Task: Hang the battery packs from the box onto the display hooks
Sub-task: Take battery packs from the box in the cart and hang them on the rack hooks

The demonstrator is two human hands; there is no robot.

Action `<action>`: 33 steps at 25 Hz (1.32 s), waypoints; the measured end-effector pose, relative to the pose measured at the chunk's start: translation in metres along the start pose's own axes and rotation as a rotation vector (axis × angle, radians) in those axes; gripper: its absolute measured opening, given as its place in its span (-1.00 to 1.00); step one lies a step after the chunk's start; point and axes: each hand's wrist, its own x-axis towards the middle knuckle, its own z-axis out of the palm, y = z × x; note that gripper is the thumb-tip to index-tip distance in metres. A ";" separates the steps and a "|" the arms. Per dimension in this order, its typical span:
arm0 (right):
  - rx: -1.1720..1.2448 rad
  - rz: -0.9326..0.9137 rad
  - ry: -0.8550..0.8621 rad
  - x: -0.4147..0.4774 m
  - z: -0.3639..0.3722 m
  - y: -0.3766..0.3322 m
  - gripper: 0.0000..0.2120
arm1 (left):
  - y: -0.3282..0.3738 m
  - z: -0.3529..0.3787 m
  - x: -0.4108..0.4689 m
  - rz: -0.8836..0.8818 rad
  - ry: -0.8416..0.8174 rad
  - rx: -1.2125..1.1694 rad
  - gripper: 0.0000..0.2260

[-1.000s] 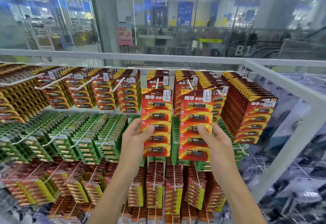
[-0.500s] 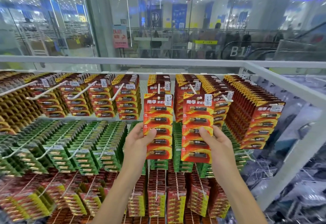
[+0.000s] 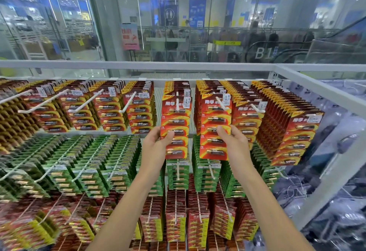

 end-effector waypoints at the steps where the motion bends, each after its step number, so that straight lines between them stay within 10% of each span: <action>1: 0.010 0.017 0.000 0.003 0.003 -0.002 -0.31 | -0.002 0.001 0.005 0.008 0.004 0.003 -0.88; 4: 0.001 0.032 0.008 0.011 0.006 0.000 -0.79 | -0.007 0.006 0.017 0.017 0.005 0.007 -0.89; 11: -0.049 0.079 0.056 0.029 0.009 0.013 -0.51 | -0.018 0.013 0.035 0.024 -0.003 0.006 -0.89; 33: -0.310 0.080 0.118 -0.011 -0.024 0.058 -0.81 | -0.059 -0.018 -0.007 -0.001 0.034 0.342 -0.65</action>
